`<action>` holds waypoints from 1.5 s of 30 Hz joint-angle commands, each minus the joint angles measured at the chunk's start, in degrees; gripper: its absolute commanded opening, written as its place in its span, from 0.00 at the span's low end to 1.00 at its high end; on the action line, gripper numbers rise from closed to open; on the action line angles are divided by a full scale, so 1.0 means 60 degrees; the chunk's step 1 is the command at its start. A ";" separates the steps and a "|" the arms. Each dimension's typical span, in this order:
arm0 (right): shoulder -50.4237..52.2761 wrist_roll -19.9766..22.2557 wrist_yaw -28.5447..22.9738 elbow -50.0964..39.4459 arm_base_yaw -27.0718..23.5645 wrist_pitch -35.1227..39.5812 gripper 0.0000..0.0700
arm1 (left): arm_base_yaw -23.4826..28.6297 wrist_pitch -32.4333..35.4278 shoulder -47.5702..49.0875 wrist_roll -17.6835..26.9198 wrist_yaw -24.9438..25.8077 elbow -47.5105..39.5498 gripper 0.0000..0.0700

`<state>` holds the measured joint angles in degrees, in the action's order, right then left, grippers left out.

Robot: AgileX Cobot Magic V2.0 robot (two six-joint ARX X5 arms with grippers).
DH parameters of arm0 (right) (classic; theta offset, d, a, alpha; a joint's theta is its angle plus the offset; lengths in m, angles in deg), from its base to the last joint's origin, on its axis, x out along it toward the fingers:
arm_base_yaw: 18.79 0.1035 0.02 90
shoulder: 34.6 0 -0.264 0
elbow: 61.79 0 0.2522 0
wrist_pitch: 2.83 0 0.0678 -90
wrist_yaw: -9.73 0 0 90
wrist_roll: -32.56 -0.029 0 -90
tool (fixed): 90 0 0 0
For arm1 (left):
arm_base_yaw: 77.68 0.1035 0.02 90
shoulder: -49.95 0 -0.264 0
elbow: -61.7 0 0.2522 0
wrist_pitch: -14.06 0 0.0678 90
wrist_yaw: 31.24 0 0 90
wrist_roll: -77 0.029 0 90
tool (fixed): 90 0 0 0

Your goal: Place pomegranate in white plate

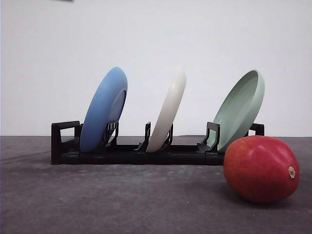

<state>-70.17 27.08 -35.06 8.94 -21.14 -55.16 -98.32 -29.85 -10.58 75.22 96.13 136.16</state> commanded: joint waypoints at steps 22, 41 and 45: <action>-0.0044 -0.0350 -0.0033 0.0171 0.0004 0.0058 0.80 | -0.2572 -0.0667 -0.7004 -0.0346 -0.2996 0.5966 0.91; -0.0044 -0.0350 -0.0033 0.0171 0.0004 0.0058 0.80 | -0.2824 -0.0197 -0.8230 0.0040 -0.3468 0.5982 0.42; -0.0044 -0.0350 -0.0033 0.0171 0.0004 0.0058 0.80 | -0.2824 -0.0268 -0.8230 0.0032 -0.3393 0.5982 0.05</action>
<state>-70.17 25.61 -35.25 8.94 -21.14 -55.16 -114.67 -31.67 -58.84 74.65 75.47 170.55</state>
